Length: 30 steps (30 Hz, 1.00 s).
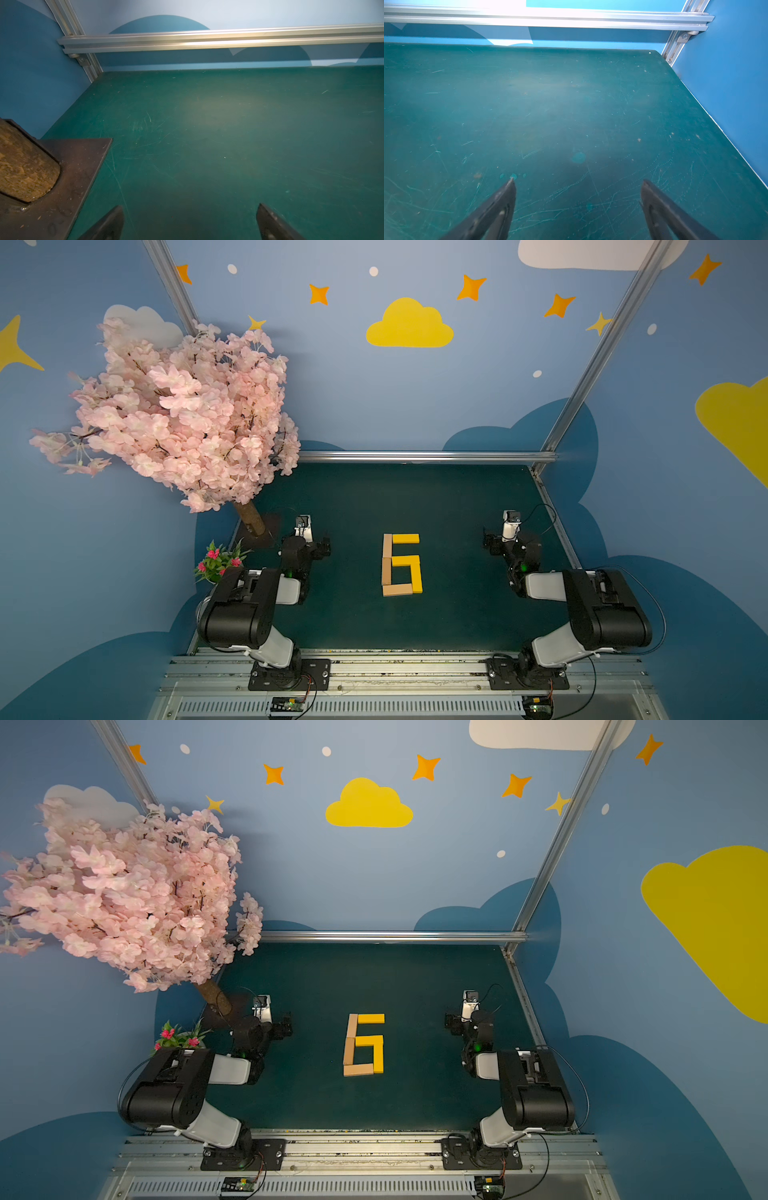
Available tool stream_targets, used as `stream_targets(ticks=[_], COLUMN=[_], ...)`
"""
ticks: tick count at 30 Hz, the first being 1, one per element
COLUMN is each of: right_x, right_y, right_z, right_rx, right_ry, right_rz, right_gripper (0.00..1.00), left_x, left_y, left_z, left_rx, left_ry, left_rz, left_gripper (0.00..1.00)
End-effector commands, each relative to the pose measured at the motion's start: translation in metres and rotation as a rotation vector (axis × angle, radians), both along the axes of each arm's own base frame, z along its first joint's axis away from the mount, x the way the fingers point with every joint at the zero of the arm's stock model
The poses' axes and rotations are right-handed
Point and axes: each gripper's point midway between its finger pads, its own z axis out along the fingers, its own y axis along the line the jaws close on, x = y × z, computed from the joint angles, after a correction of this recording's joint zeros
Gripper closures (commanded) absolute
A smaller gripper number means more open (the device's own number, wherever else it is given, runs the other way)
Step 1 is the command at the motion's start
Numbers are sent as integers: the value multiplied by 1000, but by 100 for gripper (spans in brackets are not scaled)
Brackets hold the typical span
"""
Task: Assemble the number 6 with building blocks
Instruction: Reset both arms
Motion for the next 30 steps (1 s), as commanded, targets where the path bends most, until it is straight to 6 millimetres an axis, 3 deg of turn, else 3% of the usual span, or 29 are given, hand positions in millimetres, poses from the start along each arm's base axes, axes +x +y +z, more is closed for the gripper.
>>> stream_targets(ticks=[1, 10, 30], right_x=[1, 1, 0], right_y=[-1, -1, -1], right_z=[0, 0, 1], right_rx=[7, 9, 5], right_ry=[-11, -13, -25], right_rz=[-2, -3, -5], right_gripper=[5, 5, 5], left_x=[6, 3, 6], left_y=[9, -2, 4], left_z=[2, 4, 4], left_rx=[-22, -9, -17], left_ry=[14, 4, -10], left_rz=[39, -26, 4], left_gripper=[0, 0, 0])
